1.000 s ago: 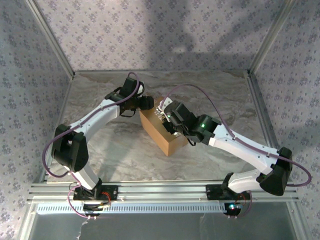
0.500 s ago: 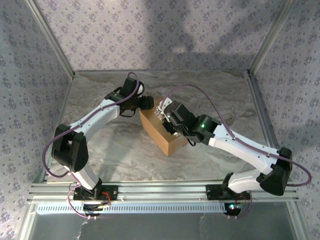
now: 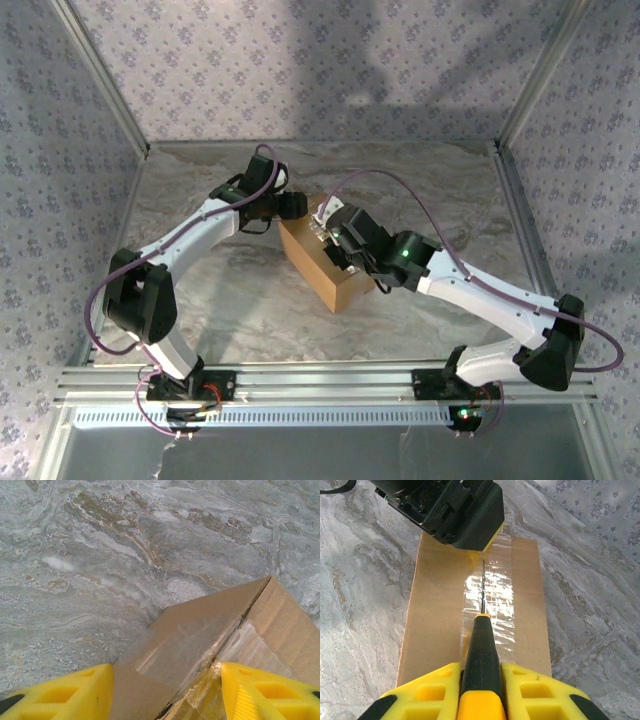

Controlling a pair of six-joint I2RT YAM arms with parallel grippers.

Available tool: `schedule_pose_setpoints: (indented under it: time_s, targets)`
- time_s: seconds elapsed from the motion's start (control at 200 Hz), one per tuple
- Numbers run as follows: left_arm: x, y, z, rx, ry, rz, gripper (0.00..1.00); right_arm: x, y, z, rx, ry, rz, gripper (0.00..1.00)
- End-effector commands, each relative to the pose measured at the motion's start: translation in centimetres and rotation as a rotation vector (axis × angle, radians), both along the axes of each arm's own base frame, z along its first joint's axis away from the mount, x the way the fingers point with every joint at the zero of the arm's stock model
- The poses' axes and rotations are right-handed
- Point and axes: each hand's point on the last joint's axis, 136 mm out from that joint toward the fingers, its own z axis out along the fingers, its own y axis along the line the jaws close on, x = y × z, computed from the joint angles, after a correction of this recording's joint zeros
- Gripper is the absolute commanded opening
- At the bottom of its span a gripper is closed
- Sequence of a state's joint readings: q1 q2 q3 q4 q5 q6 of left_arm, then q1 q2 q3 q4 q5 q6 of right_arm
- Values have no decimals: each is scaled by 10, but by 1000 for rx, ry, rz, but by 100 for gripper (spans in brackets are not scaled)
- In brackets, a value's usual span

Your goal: Unpack the express box

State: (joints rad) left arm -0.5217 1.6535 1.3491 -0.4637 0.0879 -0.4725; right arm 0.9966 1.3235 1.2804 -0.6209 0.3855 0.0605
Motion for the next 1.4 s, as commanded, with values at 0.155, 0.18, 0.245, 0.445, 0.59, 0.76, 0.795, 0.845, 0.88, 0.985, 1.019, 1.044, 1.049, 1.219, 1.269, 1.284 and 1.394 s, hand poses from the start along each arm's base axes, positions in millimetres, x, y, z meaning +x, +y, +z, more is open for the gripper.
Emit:
schedule_pose_setpoints:
  time_s: [0.155, 0.18, 0.245, 0.445, 0.59, 0.76, 0.795, 0.845, 0.88, 0.985, 1.019, 1.044, 1.049, 1.219, 1.269, 1.284, 1.394]
  targets:
    - [7, 21, -18, 75, 22, 72, 58, -7, -2, 22, 23, -30, 12, 0]
    - [7, 21, -17, 74, 21, 73, 58, -7, -3, 22, 24, -30, 10, 0]
    - [7, 21, -18, 73, 23, 72, 58, -7, -3, 23, 27, -30, 10, 0]
    - [7, 22, -17, 77, 21, 76, 58, -9, -4, 24, 26, -33, 12, 0]
    - [8, 22, -18, 82, 20, 76, 58, -10, -4, 22, 24, -28, 11, 0]
    - [7, 22, -19, 82, 24, 78, 58, -12, -5, 20, 22, -23, 6, 0]
    - [8, 23, -19, 83, 23, 81, 58, -12, -6, 19, 21, -25, 4, 0]
    - [7, 23, -20, 84, 26, 82, 58, -12, -6, 19, 18, -24, 3, 0]
    - [7, 24, -20, 84, 26, 83, 58, -13, -7, 18, 18, -23, 4, 0]
    - [7, 24, -19, 83, 24, 82, 58, -14, -8, 16, 15, -16, 1, 0]
    - [8, 24, -18, 84, 22, 81, 58, -15, -8, 15, 13, -14, 2, 0]
    - [8, 24, -19, 86, 23, 84, 58, -15, -9, 15, 10, -13, 1, 0]
    - [8, 24, -18, 86, 22, 84, 58, -15, -9, 14, 9, -13, 0, 0]
    - [8, 24, -18, 83, 24, 85, 58, -16, -10, 11, 7, -6, -3, 0]
    - [8, 25, -19, 86, 25, 85, 58, -16, -10, 10, 9, -5, -4, 0]
    - [8, 25, -20, 87, 25, 85, 58, -16, -10, 10, 7, -4, -4, 0]
    - [8, 25, -20, 87, 26, 88, 58, -17, -10, 8, 7, 1, -4, 0]
